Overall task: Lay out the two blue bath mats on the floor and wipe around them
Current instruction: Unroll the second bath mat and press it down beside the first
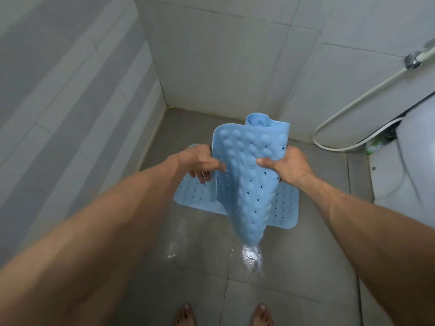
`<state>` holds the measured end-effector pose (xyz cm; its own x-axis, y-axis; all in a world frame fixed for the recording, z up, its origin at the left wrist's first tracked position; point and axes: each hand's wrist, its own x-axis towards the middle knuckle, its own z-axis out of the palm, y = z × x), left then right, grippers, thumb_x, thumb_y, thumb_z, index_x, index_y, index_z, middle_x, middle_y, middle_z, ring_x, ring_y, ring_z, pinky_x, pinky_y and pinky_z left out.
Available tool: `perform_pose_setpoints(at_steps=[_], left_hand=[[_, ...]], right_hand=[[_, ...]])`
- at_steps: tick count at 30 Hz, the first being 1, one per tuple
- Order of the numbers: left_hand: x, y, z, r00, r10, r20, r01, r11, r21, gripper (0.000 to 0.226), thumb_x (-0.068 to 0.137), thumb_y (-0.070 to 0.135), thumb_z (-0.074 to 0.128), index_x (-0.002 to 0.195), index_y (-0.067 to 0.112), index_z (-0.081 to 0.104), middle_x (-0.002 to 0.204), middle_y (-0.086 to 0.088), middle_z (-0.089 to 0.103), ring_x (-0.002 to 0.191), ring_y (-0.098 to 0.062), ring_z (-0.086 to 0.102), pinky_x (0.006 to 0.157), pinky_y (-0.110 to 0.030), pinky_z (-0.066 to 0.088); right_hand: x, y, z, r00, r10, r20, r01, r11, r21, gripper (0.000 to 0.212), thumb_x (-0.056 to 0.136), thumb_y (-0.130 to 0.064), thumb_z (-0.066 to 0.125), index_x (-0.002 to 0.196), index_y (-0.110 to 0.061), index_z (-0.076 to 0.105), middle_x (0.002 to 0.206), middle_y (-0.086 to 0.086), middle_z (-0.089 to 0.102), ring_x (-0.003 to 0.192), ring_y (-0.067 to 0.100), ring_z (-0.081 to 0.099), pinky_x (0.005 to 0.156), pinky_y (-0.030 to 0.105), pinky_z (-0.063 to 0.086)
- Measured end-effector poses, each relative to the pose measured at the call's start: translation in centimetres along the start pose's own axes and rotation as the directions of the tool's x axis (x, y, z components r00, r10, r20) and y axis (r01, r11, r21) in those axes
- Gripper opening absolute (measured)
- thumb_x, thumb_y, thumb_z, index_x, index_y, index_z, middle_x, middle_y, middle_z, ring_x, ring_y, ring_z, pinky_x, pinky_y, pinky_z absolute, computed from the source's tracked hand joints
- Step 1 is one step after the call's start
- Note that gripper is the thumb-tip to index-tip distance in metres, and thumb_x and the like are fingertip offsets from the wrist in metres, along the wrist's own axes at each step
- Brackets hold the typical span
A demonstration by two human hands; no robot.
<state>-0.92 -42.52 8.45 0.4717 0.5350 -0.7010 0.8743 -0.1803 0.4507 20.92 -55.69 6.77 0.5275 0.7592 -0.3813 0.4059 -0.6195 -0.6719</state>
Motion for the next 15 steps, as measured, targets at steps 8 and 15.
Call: perform_pose_setpoints(at_steps=[8,15], left_hand=[[1.9,-0.1,-2.7,0.925,0.278,-0.260,-0.289,0.957,-0.002,0.062,0.065,0.038,0.088,0.118,0.021,0.061,0.109,0.002,0.066,0.103,-0.020,0.061,0.083,-0.029,0.046],[1.3,0.9,-3.1,0.882,0.431,-0.191,-0.360,0.877,0.318,0.022,0.080,0.038,0.076,0.096,0.024,0.073,0.083,0.001,0.064,0.088,-0.025,0.063,0.070,-0.027,0.040]], right_hand=[[-1.8,-3.0,0.6,0.992,-0.098,0.075,0.100,0.995,-0.027,0.035,0.066,-0.042,0.084,0.096,-0.028,0.073,0.086,-0.014,0.077,0.081,0.009,0.074,0.072,0.031,0.059],[-2.5,-5.6,-0.1,0.967,-0.218,0.131,0.253,0.874,-0.414,0.120,0.060,-0.057,0.085,0.151,-0.047,0.007,0.149,0.002,0.045,0.109,0.030,0.063,0.090,0.049,0.056]])
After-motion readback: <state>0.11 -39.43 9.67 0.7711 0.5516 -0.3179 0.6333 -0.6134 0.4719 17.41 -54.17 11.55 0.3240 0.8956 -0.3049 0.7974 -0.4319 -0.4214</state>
